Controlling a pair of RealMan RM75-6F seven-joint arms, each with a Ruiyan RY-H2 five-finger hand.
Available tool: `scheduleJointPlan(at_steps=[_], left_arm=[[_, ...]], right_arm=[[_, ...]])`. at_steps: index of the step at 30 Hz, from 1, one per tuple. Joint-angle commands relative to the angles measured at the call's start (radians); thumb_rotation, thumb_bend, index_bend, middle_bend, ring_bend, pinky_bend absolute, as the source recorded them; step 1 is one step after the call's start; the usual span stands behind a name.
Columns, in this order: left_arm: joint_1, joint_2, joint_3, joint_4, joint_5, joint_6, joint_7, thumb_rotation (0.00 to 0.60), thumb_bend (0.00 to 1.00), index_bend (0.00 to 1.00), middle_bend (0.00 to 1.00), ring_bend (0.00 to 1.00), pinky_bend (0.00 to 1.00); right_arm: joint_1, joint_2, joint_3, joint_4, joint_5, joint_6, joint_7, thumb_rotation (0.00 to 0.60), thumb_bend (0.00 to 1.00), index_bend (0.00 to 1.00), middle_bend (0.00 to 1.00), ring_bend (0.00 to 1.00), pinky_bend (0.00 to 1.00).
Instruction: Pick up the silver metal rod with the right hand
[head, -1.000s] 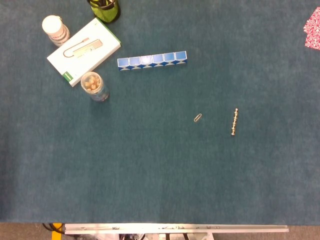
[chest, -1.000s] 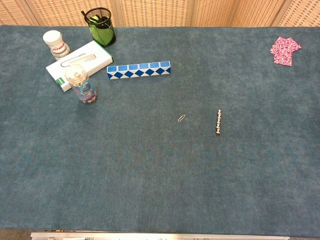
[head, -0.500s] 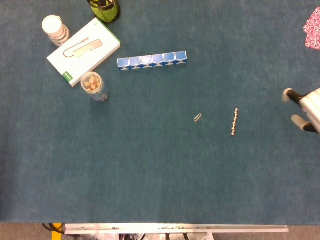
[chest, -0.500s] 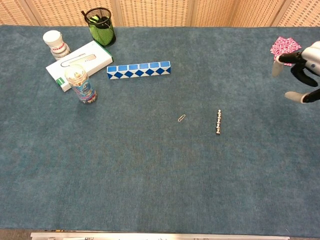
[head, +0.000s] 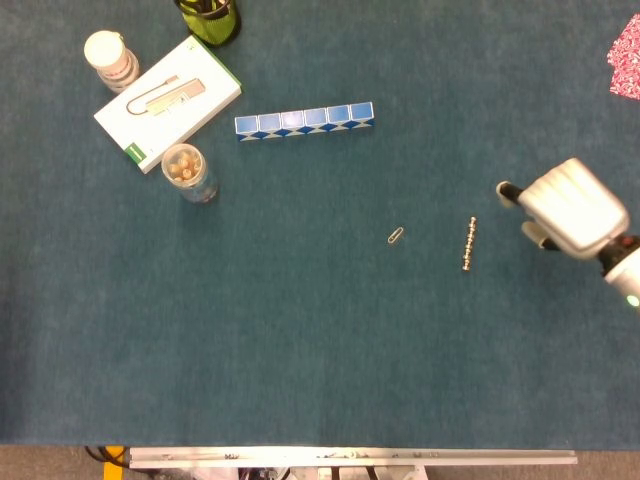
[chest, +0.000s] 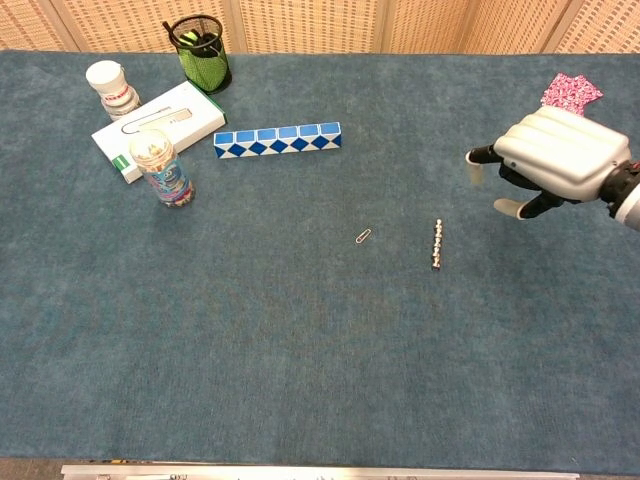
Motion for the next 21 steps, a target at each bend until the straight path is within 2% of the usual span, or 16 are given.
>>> scheduleJointPlan(at_steps=[1,9,21], left_arm=[[0.001,-0.001,0.000,0.003,-0.003,-0.002,-0.004,0.600,0.24,0.02,0.07,0.09,0.04],[0.009,-0.004,0.000,0.016,-0.009,0.003,-0.024,0.600,0.24,0.02,0.07,0.09,0.04],[0.021,-0.004,-0.001,0.031,-0.009,0.017,-0.045,0.600,0.24,0.02,0.07,0.09,0.04]], right_arm=[[0.030,-0.036,-0.010,0.029,0.017,-0.042,-0.018,0.600,0.27,0.47,0.96,0.99,1.00],[0.082,-0.119,-0.022,0.102,0.063,-0.125,-0.064,0.600,0.27,0.48,0.96,0.99,1.00],[0.120,-0.186,-0.033,0.164,0.109,-0.151,-0.088,0.600,0.27,0.48,0.96,0.99,1.00]])
